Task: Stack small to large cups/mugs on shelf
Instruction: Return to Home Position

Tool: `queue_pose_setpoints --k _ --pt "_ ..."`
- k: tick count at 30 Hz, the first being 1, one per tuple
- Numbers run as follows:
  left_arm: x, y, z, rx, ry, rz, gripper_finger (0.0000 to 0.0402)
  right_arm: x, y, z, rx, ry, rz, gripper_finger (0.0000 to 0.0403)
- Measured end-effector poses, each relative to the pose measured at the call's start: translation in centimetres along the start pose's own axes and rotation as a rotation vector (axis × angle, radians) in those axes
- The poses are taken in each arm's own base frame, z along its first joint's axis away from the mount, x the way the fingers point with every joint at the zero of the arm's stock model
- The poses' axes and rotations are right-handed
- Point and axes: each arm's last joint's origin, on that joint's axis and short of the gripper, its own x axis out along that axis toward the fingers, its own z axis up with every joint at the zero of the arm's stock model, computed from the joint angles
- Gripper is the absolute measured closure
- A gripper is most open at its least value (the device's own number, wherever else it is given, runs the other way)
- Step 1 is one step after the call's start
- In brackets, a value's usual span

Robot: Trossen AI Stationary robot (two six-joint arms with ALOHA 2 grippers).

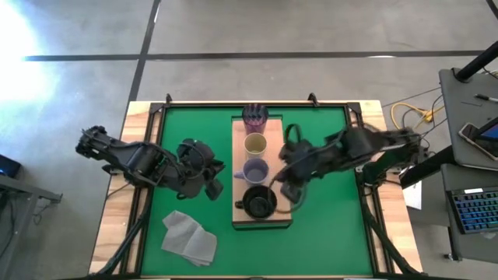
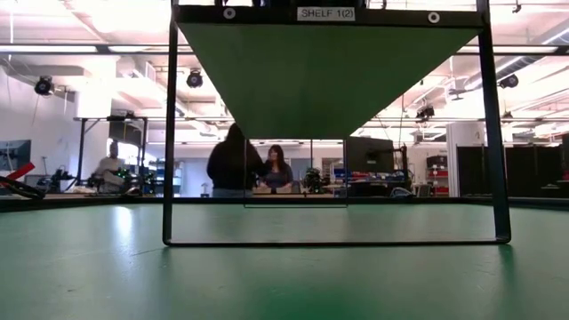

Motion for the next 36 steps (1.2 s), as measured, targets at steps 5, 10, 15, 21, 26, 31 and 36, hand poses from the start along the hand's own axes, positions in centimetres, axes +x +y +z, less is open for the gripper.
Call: queue_pose_setpoints --k 5,10,15,21,26,31,36 --pt "-0.4 -0.6 0.8 0.079 -0.040 -0.074 0.0365 -4.5 -0.9 0.2 0.078 -0.145 0.092 0.0319" --pt "-1.1 -3.3 1.7 0.178 -0.060 -0.467 0.0365 -9.0 0.2 -0.4 -0.185 -0.333 0.275 0.0319" --pt "-2.2 -5.5 3.7 0.313 -0.305 -0.938 0.0365 -11.2 1.3 -0.1 -0.350 -0.480 0.514 0.0319" --pt "-1.9 -4.0 3.3 0.325 -0.387 -0.968 0.0365 -6.8 2.4 -0.7 -0.440 -0.443 0.630 0.0319" --pt "-2.6 -1.6 2.0 0.273 -0.542 -1.052 0.0365 -3.3 1.0 -0.9 -0.373 -0.489 0.744 0.0319" --pt "-3.3 2.1 -0.6 0.292 -0.669 -1.094 0.0365 -2.7 -1.7 -2.1 -0.401 -0.576 0.819 0.0319" --pt "-3.5 6.3 -3.4 0.294 -0.682 -1.073 0.0365 -3.7 -5.9 -3.7 -0.375 -0.636 0.677 0.0319"
